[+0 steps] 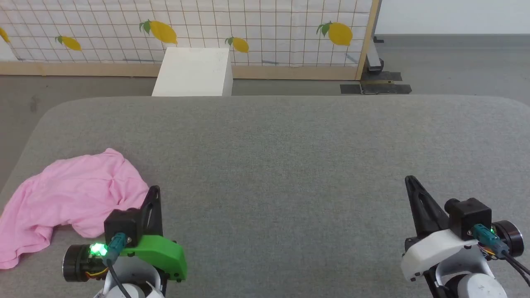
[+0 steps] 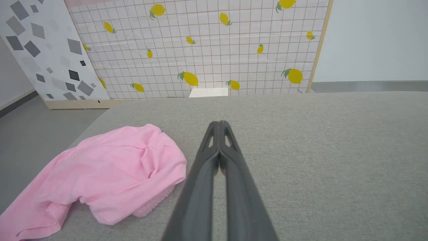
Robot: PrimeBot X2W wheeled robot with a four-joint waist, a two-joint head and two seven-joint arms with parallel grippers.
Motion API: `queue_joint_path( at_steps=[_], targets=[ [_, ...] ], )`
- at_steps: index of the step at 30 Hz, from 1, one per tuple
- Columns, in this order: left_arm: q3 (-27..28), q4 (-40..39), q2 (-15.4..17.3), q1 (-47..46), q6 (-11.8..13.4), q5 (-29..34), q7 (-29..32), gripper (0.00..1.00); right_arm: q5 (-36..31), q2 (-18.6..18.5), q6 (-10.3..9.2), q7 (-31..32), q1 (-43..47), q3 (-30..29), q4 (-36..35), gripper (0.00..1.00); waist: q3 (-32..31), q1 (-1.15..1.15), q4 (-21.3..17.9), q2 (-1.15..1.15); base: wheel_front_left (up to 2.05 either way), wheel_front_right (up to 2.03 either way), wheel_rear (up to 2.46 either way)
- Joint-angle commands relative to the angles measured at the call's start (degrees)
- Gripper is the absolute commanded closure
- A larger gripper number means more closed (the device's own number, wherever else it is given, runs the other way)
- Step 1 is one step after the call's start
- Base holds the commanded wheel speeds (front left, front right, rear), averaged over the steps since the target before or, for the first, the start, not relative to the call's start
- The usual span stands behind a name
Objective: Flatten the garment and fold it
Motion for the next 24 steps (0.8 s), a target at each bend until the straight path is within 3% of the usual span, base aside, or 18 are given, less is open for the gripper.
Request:
queue_joint_path(
  at_steps=[1, 24],
  targets=[
    [0.2, -0.1, -0.3, 0.7, -0.2, 0.6, 0.1, 1.0, -0.4, 0.1, -0.09, 0.0, 0.8, 0.1, -0.3, 1.0, 0.0, 0.0, 0.0, 0.0, 0.0, 0.0, 0.0],
    [0.2, -0.1, -0.3, 0.7, -0.2, 0.6, 0.1, 1.0, -0.4, 0.1, -0.09, 0.0, 0.8, 0.1, -0.3, 1.0, 0.0, 0.0, 0.0, 0.0, 0.0, 0.0, 0.0]
  ],
)
